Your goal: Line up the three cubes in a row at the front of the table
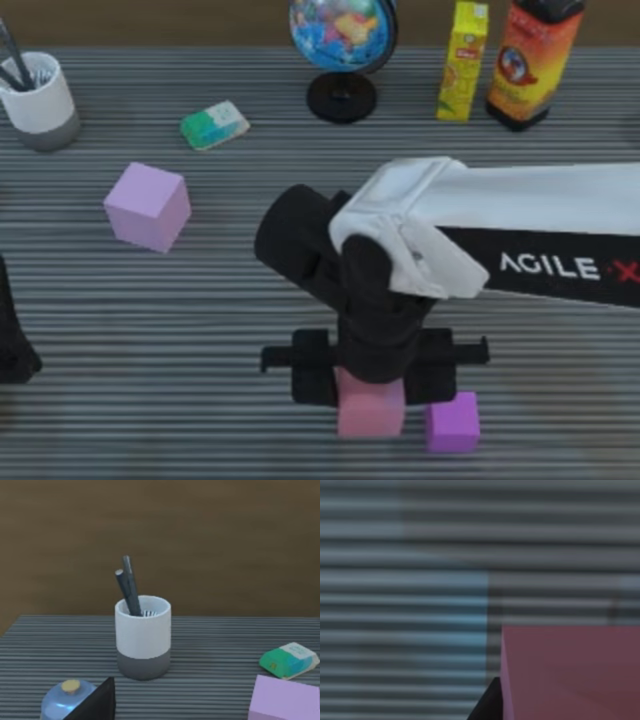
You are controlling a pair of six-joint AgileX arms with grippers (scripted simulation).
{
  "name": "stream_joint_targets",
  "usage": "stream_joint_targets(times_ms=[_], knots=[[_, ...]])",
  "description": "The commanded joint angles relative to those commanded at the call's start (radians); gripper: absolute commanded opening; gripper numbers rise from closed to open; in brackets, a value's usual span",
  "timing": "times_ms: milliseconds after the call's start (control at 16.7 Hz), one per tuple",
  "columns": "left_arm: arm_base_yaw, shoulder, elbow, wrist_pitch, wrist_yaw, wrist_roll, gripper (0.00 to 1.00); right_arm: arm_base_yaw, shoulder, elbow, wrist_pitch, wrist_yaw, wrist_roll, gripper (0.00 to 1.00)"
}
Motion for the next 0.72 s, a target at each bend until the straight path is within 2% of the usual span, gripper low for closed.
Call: stream_joint_targets(times_ms=[180,480,720], knots=[[0.0,0.0,0.0,0.0,0.0,0.0,1.0,0.001,0.033,-0.057,0.093,0.001,0.005,0.0],[0.0,0.0,0.0,0.0,0.0,0.0,1.0,0.001,0.039,-0.065,0.105,0.002,0.007,0.0],[0.0,0.0,0.0,0.0,0.0,0.0,1.0,0.001,0.039,-0.065,0.105,0.002,0.007,0.3]])
